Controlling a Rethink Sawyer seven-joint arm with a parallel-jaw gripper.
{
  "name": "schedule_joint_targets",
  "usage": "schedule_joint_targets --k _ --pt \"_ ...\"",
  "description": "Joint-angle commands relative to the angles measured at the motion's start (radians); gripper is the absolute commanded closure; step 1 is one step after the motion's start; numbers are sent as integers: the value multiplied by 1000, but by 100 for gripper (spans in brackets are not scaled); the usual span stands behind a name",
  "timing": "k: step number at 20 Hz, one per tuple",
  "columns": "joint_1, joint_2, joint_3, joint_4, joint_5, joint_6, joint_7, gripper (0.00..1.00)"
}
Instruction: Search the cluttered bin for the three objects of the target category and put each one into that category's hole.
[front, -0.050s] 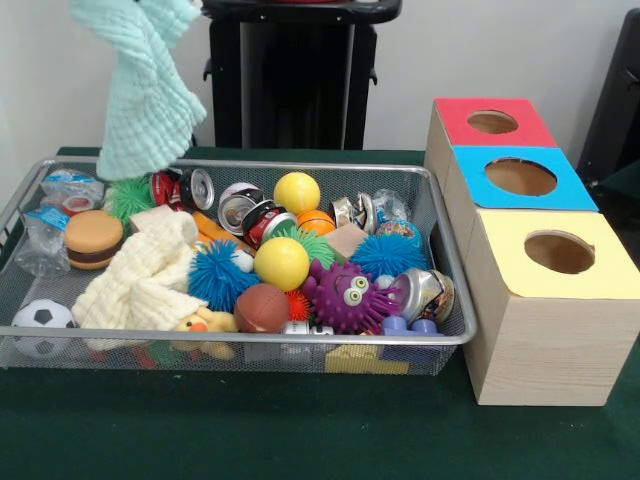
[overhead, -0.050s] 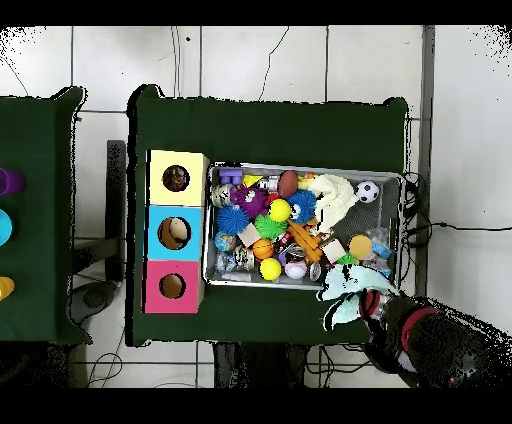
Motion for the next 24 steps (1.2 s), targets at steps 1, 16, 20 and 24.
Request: schedule_joint_targets --k 1,16,20,24 --pt "29 -95 -17 -78 32 166 -6 100" --pt "-13 -32 -17 5 38 7 -62 100" --pt "-30 10 -6 16 23 -45 -61 100" --pt "-52 49 12 26 8 -95 -67 100"
